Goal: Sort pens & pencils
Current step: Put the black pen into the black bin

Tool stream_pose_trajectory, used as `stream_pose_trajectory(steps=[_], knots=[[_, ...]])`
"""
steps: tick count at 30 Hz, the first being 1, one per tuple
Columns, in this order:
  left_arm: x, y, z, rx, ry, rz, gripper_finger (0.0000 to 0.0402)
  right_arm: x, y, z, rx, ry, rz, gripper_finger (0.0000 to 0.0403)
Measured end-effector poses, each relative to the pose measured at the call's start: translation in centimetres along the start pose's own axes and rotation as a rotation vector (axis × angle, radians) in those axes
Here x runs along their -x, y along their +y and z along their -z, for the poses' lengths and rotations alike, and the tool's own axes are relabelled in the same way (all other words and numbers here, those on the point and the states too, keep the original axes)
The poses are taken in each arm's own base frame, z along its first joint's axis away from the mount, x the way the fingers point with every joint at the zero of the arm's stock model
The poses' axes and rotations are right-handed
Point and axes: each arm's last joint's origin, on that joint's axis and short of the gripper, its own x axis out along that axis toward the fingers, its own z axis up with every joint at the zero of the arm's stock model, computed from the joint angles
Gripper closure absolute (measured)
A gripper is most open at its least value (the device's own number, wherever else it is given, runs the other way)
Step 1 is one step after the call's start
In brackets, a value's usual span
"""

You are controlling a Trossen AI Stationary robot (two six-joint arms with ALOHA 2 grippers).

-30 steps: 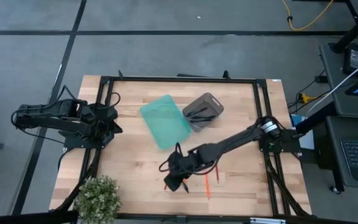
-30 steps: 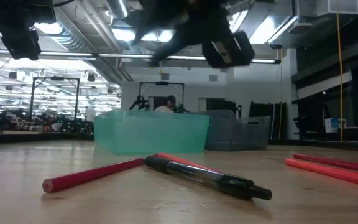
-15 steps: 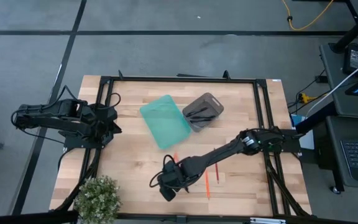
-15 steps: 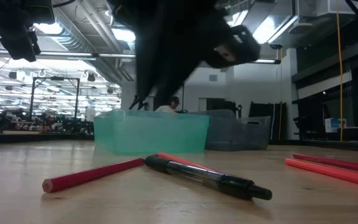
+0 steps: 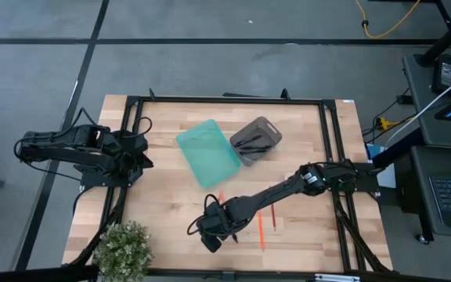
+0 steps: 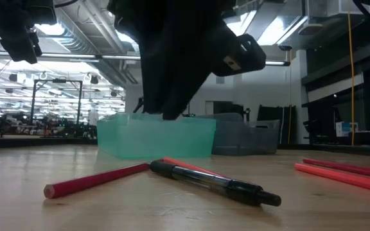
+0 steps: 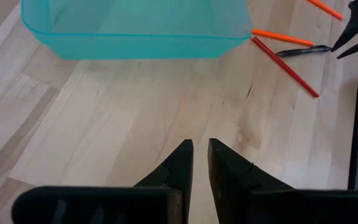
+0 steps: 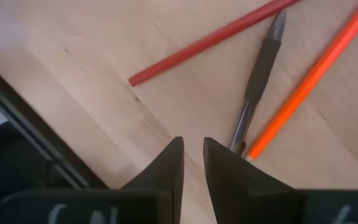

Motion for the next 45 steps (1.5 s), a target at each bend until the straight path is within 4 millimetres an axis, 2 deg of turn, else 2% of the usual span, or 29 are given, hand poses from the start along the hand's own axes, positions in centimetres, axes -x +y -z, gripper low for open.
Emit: stream_pose_trajectory(steps=[3, 10, 13, 18, 26, 35, 45], knots=[[0.0, 0.0, 0.0, 0.000, 0.000, 0.000, 0.0358, 0.0, 0.0, -0.2, 0.005, -0.002, -0.003, 0.0334], [0.0, 0.0, 0.1, 0.000, 0.007, -0.003, 0.0358, 0.1, -0.4, -0.9, 0.010, -0.021, 0.004, 0.0284], [0.0, 0.1, 0.3, 0.001, 0.026, -0.013, 0.0358, 0.0, -0.5, -1.2, 0.012, -0.029, 0.009, 0.0275], [0.0, 0.2, 0.3, 0.001, 0.030, -0.016, 0.0358, -0.9, -0.7, -1.4, 0.025, -0.014, 0.027, 0.0278], [0.0, 0.2, 0.4, 0.002, 0.037, -0.019, 0.0358, -0.9, -0.7, -1.4, 0.045, -0.019, 0.031, 0.0280], [0.0, 0.2, 0.4, 0.002, 0.040, -0.020, 0.0358, -3.0, -1.6, -1.2, 0.043, 0.006, 0.050, 0.0280], [0.0, 0.2, 0.4, 0.002, 0.041, -0.021, 0.0358, -4.0, -1.9, -1.2, 0.059, 0.005, 0.036, 0.0280]])
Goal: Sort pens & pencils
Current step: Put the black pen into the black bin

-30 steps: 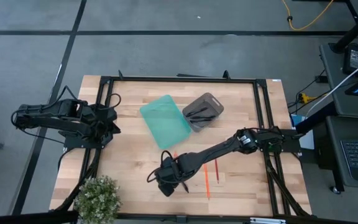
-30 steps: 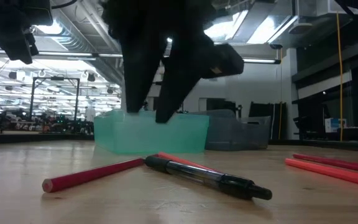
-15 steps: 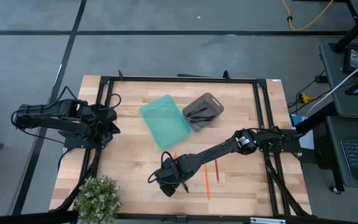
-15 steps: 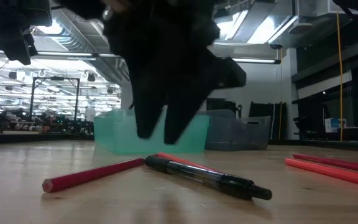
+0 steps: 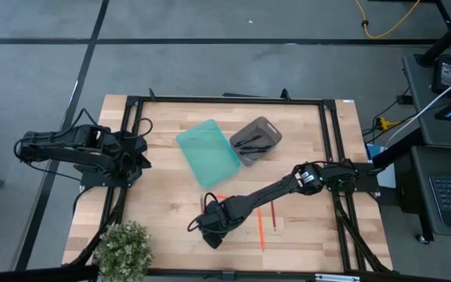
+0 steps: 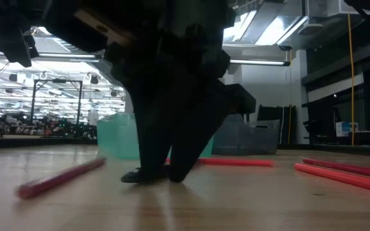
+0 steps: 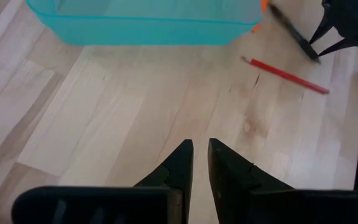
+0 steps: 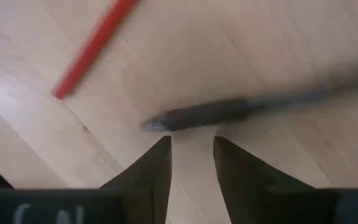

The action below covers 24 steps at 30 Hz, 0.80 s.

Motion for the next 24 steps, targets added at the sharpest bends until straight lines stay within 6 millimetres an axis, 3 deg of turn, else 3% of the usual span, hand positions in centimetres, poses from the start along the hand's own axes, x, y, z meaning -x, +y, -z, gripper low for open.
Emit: stream_pose_trajectory(steps=[24], knots=[[0.01, 0.03, 0.06, 0.001, 0.005, -0.003, 0.0358, 0.25, 0.55, -0.62, -0.042, 0.020, -0.094, 0.0280]])
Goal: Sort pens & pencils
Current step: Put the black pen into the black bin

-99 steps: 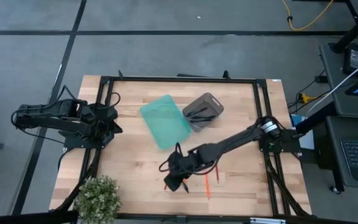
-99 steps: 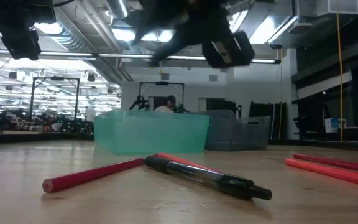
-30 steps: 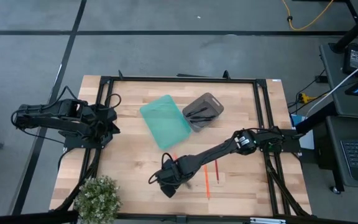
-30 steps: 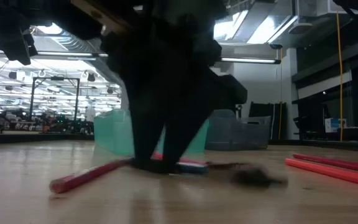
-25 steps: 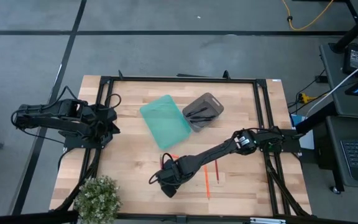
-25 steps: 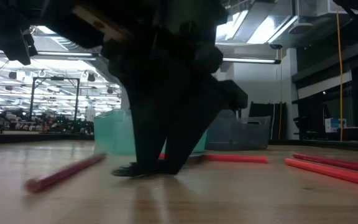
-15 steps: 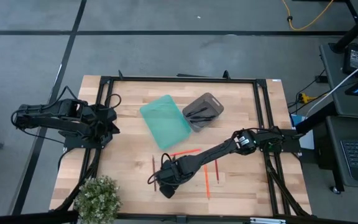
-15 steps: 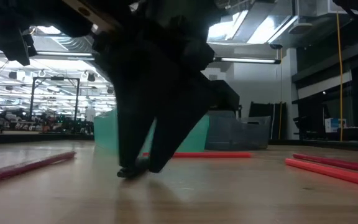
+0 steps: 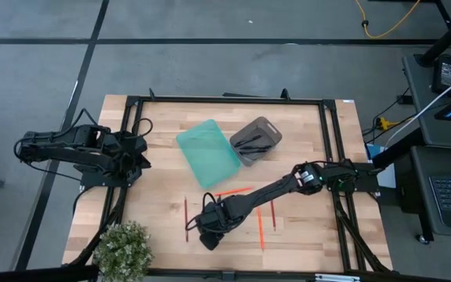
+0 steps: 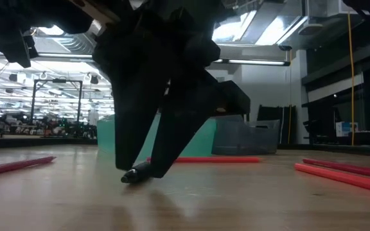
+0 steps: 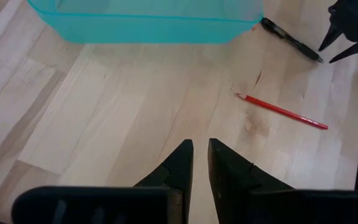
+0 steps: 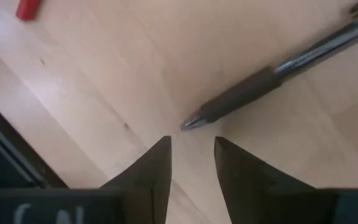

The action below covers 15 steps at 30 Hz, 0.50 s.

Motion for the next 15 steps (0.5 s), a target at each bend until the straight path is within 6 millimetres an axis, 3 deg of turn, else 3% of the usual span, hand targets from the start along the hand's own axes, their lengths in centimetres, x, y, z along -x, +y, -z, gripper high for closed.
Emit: stream_pose_trajectory(steps=[15], knots=[[0.0, 0.0, 0.0, -0.025, 0.000, 0.000, 0.0358, 0.5, -1.2, -2.4, -0.054, 0.001, -0.011, 0.0280]])
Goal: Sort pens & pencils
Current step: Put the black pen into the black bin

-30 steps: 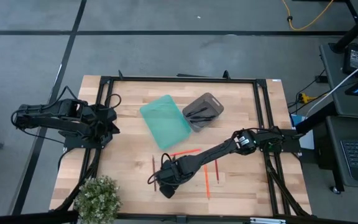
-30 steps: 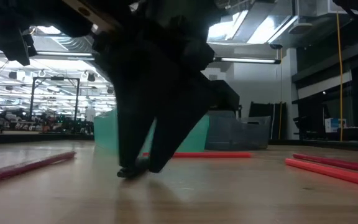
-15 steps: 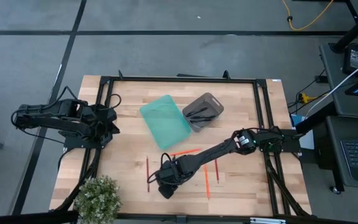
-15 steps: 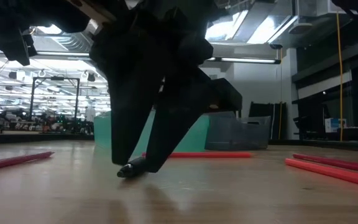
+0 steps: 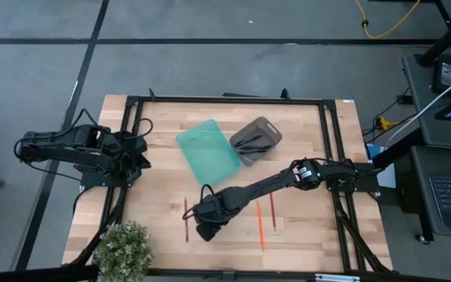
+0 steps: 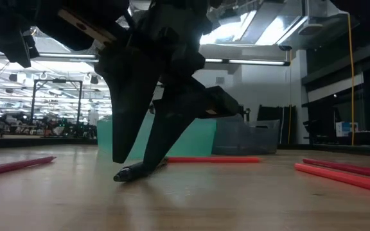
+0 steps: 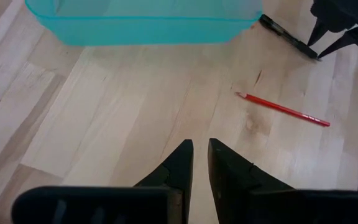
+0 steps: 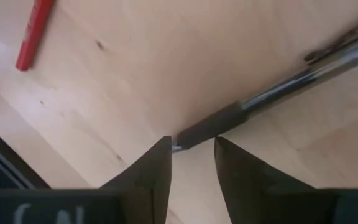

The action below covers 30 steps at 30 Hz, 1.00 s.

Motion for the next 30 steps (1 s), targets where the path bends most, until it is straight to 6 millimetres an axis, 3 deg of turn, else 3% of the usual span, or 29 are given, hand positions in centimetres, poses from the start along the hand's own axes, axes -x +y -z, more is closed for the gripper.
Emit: stream_pose_trajectory(steps=[11, 30], knots=[[0.0, 0.0, 0.0, -0.021, 0.000, 0.000, 0.0358, 0.2, -0.9, -0.6, -0.075, 0.009, 0.055, 0.0280], [0.0, 0.0, 0.0, -0.026, -0.005, -0.012, 0.0358, -0.1, 0.4, 0.4, -0.151, -0.021, -0.008, 0.0280]])
